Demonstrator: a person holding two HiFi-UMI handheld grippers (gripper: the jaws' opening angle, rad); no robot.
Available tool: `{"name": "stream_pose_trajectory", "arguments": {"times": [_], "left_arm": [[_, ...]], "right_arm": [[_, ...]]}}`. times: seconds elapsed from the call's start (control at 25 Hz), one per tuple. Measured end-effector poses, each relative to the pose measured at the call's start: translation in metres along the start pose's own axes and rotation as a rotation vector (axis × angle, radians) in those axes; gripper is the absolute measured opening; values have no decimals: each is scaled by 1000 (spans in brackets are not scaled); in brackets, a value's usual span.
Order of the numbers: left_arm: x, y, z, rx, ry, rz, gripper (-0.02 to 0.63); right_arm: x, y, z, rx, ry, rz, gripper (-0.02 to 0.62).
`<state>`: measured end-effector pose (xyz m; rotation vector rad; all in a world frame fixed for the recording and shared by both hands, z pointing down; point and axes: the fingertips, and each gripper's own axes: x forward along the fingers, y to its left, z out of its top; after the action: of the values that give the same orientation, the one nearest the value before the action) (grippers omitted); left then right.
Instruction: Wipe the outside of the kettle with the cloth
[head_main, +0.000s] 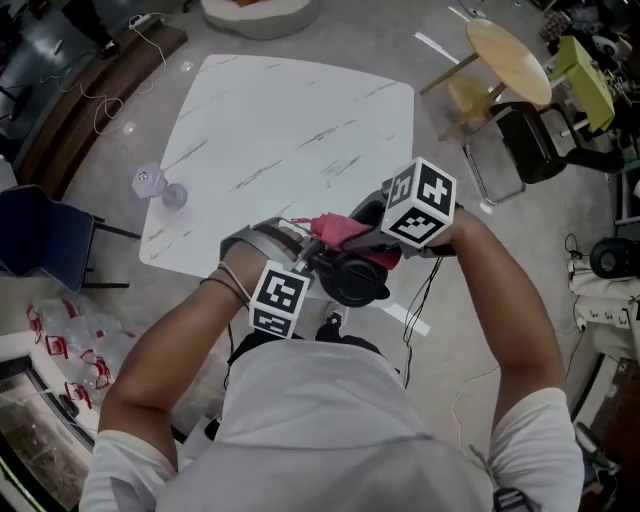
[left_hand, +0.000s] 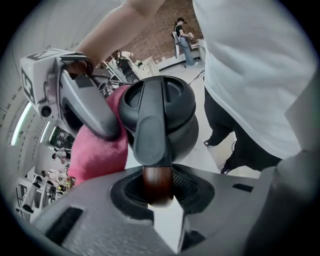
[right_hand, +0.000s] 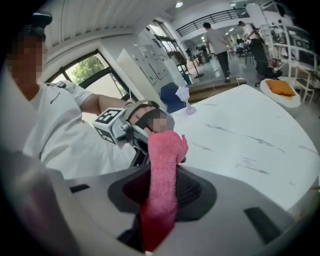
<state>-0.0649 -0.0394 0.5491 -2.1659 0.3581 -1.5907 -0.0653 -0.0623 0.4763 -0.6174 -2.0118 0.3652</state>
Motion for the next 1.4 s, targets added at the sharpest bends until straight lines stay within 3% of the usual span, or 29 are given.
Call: {"name": "stream_pose_trajectory", "arguments": {"times": [0.2, 0.4, 0.56, 0.72, 0.96, 1.16, 1.4], "left_arm": [[0, 3, 4, 22, 23, 3, 98], [-1, 4, 4, 25, 36, 22, 98], [-4, 5, 6, 39, 44, 34, 98], [-5, 8, 10, 55, 54, 42, 98], [-5, 9, 14, 61, 64, 43, 98], [-6, -2, 27, -24, 0, -6, 98], [-4, 0, 21, -3, 21, -1, 97]], "right_arm": [[22, -20, -10, -45, 176, 32, 121], [33, -31, -7, 52, 139, 190, 121], [46, -53, -22, 136, 186, 243, 120], [63, -80, -44, 177, 269, 240, 120], [79, -105, -60, 200, 298, 253, 120], [91, -131, -79, 215, 309, 213, 119], [101, -155, -107, 174, 375, 114, 119]]}}
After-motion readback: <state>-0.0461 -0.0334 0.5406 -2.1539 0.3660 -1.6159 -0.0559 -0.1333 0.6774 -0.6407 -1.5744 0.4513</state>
